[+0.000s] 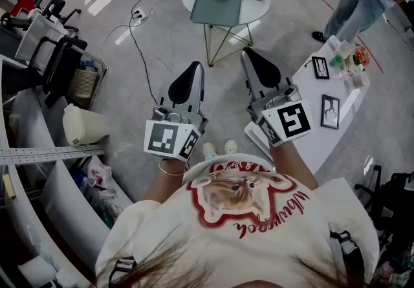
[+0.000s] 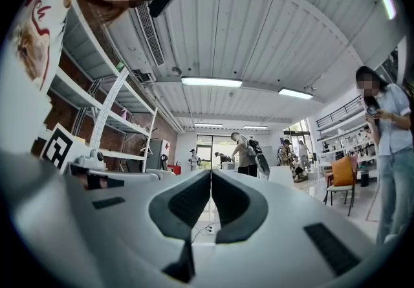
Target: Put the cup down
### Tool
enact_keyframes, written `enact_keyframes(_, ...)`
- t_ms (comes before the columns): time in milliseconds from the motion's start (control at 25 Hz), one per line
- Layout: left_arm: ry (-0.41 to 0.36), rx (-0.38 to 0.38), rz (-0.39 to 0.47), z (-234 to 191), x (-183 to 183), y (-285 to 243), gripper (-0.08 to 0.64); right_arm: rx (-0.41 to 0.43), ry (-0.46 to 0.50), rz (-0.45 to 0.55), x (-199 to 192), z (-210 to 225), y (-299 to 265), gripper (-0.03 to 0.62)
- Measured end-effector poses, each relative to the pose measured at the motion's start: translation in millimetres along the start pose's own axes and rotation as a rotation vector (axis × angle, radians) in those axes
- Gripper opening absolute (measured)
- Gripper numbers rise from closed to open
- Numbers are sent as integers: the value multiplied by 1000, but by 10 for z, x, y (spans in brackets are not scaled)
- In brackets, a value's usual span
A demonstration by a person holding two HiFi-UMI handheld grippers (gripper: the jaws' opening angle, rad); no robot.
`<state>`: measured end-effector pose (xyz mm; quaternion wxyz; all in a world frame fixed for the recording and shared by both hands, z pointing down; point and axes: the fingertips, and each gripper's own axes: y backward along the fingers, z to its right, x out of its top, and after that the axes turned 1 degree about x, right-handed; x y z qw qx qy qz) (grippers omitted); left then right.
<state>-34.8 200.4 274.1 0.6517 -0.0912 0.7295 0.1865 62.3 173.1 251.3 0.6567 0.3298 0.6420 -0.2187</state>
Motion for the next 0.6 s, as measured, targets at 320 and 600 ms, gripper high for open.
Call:
enact_keyframes(320, -3, -4, 9, -37, 28, 19, 14, 12, 10, -4, -9, -71, -42, 28)
enact_keyframes(600, 1, -5, 9, -25, 19, -8, 14, 9, 8, -4, -7, -49, -44, 28)
